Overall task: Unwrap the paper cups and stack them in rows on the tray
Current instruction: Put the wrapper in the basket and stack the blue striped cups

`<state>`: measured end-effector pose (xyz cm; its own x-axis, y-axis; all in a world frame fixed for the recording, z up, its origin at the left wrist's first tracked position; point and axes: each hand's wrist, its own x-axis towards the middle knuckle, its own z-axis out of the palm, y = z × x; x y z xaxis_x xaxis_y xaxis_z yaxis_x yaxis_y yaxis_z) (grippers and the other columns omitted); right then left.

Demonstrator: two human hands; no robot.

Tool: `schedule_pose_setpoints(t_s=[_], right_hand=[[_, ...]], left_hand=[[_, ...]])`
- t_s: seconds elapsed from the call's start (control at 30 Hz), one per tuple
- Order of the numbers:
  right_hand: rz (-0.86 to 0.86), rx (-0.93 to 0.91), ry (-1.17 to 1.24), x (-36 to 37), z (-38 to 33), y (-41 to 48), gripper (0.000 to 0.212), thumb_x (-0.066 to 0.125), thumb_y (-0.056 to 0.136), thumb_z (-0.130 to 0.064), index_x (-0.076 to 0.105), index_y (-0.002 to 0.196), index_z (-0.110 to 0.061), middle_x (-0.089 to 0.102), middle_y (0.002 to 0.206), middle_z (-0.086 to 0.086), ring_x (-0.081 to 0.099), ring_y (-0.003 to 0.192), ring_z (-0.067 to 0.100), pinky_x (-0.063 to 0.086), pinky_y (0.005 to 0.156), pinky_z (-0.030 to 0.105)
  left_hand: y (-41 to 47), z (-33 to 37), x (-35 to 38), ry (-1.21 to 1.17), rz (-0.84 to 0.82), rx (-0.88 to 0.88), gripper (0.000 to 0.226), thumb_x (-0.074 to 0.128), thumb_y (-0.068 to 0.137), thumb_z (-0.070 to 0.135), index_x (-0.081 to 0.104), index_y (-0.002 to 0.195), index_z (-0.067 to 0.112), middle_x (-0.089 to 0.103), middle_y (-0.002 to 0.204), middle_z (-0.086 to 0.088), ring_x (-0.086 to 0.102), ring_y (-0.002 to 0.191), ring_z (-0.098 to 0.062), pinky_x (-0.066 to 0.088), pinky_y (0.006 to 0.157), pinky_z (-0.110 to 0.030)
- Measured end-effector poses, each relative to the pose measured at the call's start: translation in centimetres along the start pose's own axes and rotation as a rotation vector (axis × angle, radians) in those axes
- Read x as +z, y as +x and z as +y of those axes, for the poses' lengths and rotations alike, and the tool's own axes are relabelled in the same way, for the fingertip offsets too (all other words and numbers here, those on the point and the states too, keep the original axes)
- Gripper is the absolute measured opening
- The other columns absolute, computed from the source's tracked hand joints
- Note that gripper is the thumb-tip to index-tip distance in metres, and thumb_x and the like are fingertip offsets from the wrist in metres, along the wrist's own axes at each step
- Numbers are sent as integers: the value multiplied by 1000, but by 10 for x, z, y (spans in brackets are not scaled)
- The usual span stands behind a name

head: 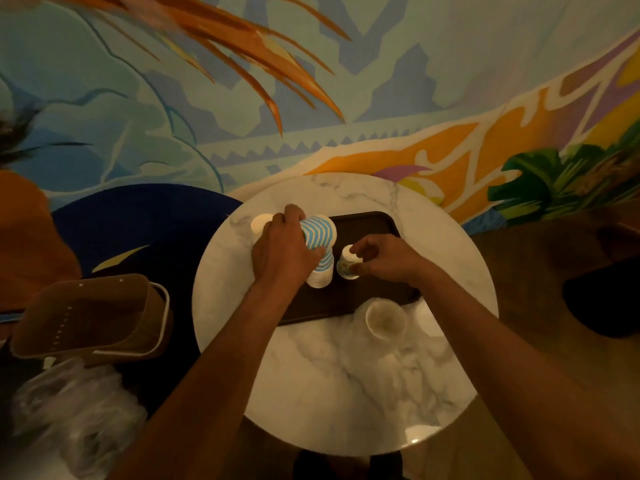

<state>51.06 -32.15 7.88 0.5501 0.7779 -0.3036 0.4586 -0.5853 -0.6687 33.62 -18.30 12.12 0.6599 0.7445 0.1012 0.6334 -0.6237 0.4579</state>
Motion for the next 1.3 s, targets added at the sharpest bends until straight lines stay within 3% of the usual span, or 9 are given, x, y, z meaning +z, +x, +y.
schedule_pose_setpoints(t_s=[0.2,0.4,0.5,0.63,0.8,1.0,1.1,1.2,1.3], right_hand=[[-169,-52,-17,-4,3,-35,48,90,70,-48,74,114,-36,71,104,-21,66,97,-6,50,87,18],[-246,-30,-46,-14,11,-61,63,94,68,-39,68,125,-34,69,119,-18,65,107,0,53,91,19],[-138,-4,-25,-15,20,-76,50,93,72,-32,69,116,-28,69,110,-16,66,95,0,51,76,13],[-57,-28,-112,-9,35,-92,28,89,76,-34,73,98,-27,70,102,-8,66,93,7,58,83,31],[-103,6,-233,-7,39,-100,32,80,86,-39,75,116,-29,66,122,-7,62,102,8,53,89,28],[-133,0,-473,2,31,-101,42,72,91,-38,67,133,-32,62,130,-2,61,111,16,54,92,33],[-158,-14,-589,5,27,-98,39,69,91,-35,68,129,-30,63,123,-1,63,109,20,56,85,35],[-155,-39,-715,6,19,-91,21,69,88,-28,73,107,-20,65,104,4,67,92,25,50,65,32],[-152,-62,-781,9,13,-84,17,68,90,-22,73,102,-12,66,105,10,68,91,28,49,66,33]], left_hand=[[37,15,15,215,-134,68,74,84,77,43,43,134,19,54,130,-10,53,121,-30,49,88,-42],[54,20,36,263,-239,50,86,86,76,39,36,140,13,54,134,-13,54,123,-32,50,93,-43],[56,21,45,238,-272,24,86,86,77,33,33,142,13,53,135,-15,58,122,-34,51,92,-43],[58,19,55,217,-305,-15,85,85,80,30,31,143,12,52,136,-18,60,121,-36,54,92,-43],[54,19,63,179,-338,-68,90,82,83,24,22,148,8,49,140,-22,56,125,-38,52,96,-44],[37,26,52,74,-284,-100,108,86,80,25,10,156,13,43,145,-21,55,126,-37,52,96,-44],[6,35,39,-30,-202,14,88,84,82,29,29,150,23,44,146,-11,55,127,-31,52,96,-44],[-29,30,43,-189,-449,48,67,82,84,29,48,142,29,54,141,1,57,124,-21,53,99,-39],[-62,23,57,-364,-755,-35,81,87,78,20,47,147,29,57,142,5,59,120,-13,52,96,-29]])
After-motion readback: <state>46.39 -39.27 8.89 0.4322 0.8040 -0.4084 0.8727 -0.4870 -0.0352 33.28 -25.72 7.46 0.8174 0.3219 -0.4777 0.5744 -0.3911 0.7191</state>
